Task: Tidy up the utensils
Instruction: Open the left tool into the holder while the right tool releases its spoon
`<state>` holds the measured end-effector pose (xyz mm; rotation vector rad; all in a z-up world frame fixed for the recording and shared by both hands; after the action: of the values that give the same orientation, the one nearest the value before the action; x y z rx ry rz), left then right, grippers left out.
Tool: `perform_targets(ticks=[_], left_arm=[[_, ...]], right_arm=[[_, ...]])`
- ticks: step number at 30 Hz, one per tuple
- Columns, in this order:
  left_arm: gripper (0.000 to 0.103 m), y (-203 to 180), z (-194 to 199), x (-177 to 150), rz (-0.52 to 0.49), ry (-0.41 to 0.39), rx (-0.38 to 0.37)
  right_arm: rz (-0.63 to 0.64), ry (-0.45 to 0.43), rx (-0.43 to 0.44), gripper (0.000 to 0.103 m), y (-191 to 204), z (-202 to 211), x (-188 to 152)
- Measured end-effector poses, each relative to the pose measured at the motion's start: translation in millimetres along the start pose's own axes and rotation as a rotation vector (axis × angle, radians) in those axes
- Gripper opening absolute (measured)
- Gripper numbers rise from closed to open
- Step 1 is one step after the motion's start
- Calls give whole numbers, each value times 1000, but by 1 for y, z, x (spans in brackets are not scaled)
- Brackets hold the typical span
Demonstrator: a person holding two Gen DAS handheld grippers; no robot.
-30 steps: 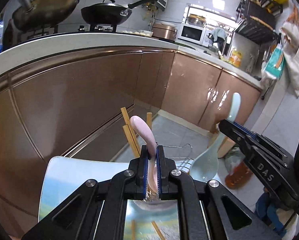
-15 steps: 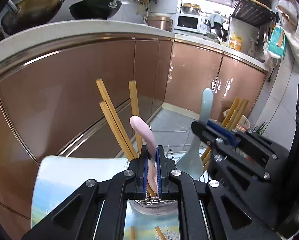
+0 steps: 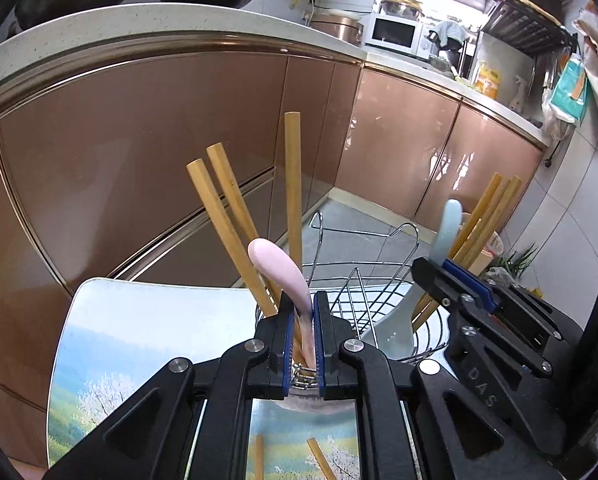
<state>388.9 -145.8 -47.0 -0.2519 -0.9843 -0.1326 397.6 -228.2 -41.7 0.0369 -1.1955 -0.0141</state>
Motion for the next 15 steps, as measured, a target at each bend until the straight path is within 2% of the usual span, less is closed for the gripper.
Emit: perform_targets(ticks=[5,9,15], left_arm=[[12,5,3,-2,7,12,16],[22,8,10,0,23,5,19],[31,10,26,0,28,-7,15]], right_arm=[[-19,10,-15,14,-5,8,-1],[-29,10,-24,16,-8,16,3],[-36,-10,-28,20,-7,34,12]])
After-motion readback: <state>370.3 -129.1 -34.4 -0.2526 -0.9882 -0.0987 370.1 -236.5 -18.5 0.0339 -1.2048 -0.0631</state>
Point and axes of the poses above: each gripper's, at about its wrist camera, not at the fingertips, and z roughly against the way its jaws point, y to its left, x to its top, the point moved 8 cm from there along -z, roughly the way its jaws point, and after that the axes turned 10 degrees about -y, right-handed, at the moved point
